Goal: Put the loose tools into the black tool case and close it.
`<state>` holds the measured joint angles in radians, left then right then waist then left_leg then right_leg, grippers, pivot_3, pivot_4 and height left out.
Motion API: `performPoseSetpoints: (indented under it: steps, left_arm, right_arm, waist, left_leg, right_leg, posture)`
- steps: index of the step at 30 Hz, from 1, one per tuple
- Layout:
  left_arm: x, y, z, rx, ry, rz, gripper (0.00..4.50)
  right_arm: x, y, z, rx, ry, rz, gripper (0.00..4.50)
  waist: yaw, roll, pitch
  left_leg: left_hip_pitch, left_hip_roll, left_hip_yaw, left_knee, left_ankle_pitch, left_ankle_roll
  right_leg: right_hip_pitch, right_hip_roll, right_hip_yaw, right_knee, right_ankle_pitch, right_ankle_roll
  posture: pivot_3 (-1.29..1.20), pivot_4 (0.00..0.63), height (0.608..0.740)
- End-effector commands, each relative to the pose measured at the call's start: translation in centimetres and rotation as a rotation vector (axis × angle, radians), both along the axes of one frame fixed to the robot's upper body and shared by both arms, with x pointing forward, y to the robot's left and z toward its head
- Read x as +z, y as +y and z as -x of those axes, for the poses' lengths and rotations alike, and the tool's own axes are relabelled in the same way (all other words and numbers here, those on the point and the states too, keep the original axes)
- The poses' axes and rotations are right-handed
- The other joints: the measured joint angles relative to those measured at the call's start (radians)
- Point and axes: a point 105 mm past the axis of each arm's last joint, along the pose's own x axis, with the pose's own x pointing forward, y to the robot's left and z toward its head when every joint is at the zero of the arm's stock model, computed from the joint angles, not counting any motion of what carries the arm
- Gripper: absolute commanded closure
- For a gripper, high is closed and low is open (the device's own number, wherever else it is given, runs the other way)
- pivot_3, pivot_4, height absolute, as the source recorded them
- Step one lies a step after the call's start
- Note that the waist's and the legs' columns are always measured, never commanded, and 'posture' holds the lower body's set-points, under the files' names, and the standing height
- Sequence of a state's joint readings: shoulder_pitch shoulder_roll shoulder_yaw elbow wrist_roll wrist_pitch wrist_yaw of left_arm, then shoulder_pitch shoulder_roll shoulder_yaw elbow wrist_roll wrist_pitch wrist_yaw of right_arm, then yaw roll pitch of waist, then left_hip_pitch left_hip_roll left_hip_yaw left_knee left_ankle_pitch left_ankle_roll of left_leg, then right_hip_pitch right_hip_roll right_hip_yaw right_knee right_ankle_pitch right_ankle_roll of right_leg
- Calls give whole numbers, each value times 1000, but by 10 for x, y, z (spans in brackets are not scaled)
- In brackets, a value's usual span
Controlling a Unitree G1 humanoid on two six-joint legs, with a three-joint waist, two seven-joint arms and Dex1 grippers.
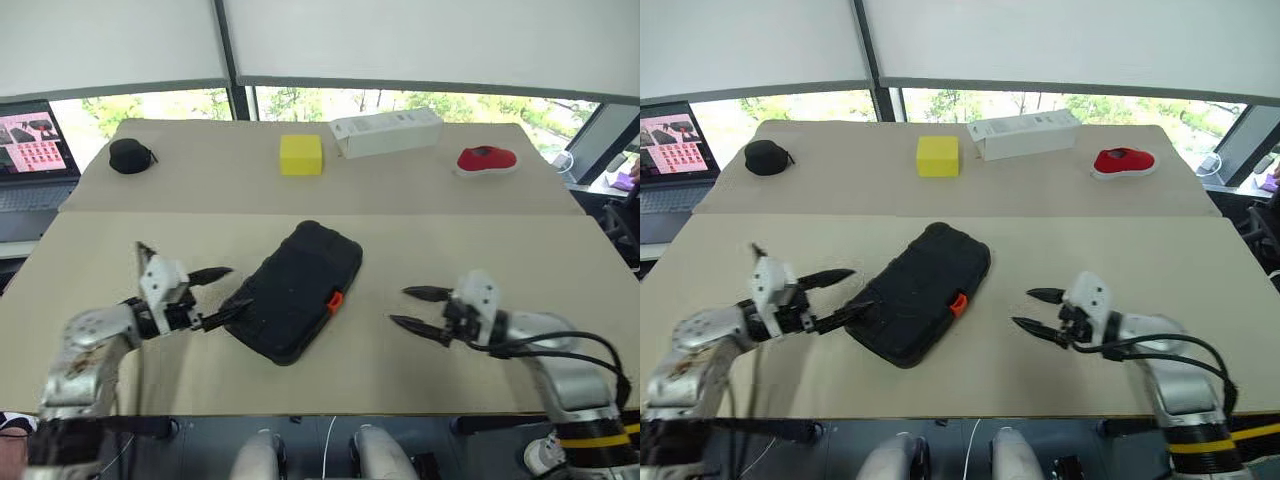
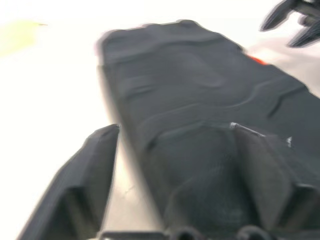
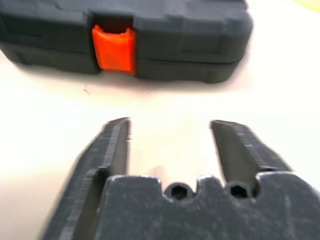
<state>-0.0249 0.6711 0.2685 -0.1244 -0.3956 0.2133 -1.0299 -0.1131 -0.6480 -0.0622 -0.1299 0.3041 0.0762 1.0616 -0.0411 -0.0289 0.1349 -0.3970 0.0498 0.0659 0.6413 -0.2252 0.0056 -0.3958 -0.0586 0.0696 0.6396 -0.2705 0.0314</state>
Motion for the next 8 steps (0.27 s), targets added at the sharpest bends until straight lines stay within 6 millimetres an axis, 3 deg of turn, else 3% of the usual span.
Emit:
performPoseSetpoints:
  steps: [1,8]
  left_arm:
    - [-16,46,29,174,-5,-130,0]
    - [-20,55,40,238,-42,-173,0]
  right_arm:
    - [8,-37,4,12,-78,61,46]
    - [-8,-54,0,-28,-64,87,46]
  waist:
    - [-3,1,1]
    - [28,-9,11]
  left_leg:
    - [0,0,1,0,-1,-1]
    - [-7,1,1,2,-1,0]
  right_leg:
    - [0,-1,1,-2,0,0]
    - [-3,-2,-2,-8,2,2]
  posture:
    - [0,150,740]
    - [0,150,740]
